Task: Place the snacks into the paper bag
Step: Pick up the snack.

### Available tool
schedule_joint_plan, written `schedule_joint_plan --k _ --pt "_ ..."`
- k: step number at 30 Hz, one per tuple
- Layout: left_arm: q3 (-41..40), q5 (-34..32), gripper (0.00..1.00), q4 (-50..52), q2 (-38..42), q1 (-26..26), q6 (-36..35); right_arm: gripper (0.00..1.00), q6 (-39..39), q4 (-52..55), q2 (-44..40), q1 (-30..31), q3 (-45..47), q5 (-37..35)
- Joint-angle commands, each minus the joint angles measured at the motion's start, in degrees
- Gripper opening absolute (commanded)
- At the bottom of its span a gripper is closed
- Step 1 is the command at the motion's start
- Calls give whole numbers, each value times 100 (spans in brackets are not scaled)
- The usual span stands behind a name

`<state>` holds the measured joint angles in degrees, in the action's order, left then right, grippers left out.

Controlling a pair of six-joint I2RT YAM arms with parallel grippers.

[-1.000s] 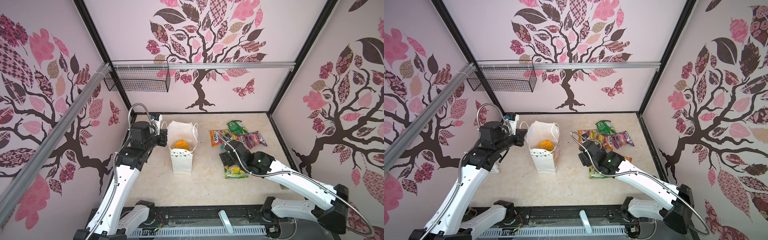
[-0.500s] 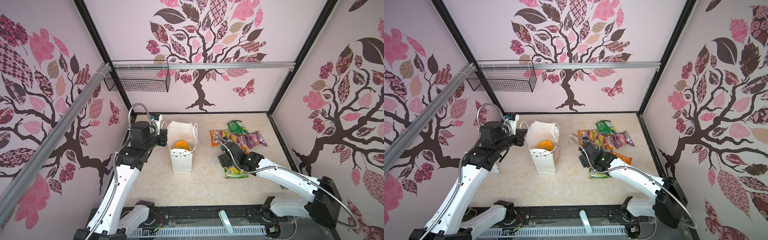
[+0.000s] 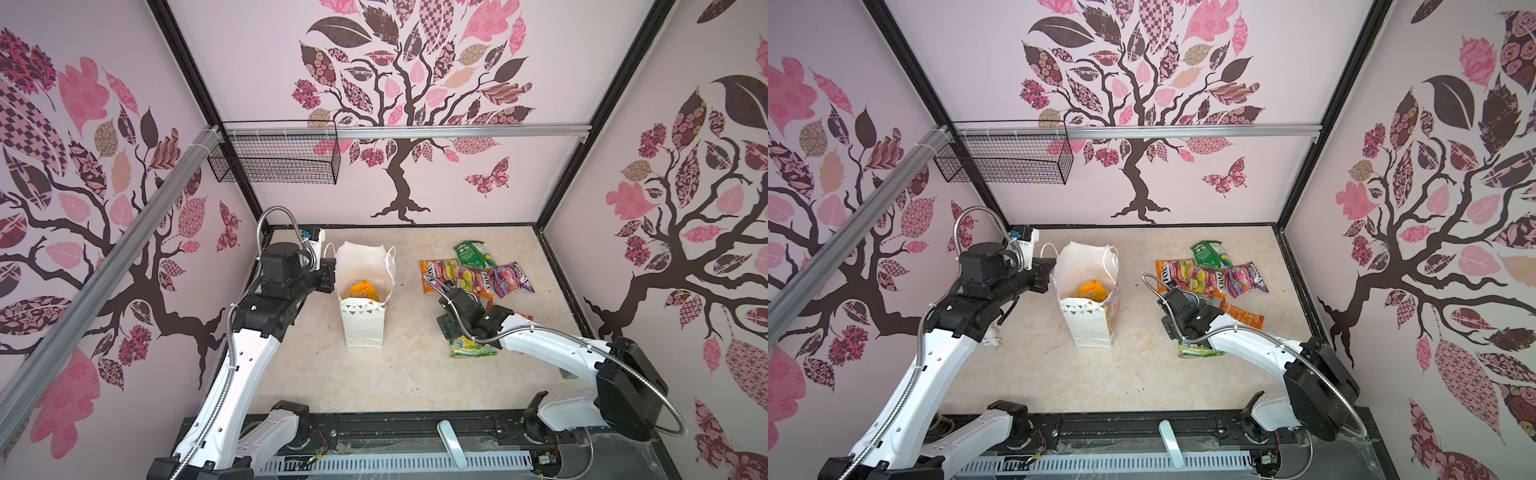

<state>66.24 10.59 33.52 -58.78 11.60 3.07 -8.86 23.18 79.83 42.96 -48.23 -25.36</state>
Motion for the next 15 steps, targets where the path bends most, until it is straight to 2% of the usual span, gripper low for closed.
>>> schedule_joint_plan --k 1,15 --pt "-72 33 0 -82 30 -19 19 92 -3 -216 206 -29 -20 29" --pt "-68 68 0 -79 14 -19 27 90 1 -437 714 -113 -55 -83"
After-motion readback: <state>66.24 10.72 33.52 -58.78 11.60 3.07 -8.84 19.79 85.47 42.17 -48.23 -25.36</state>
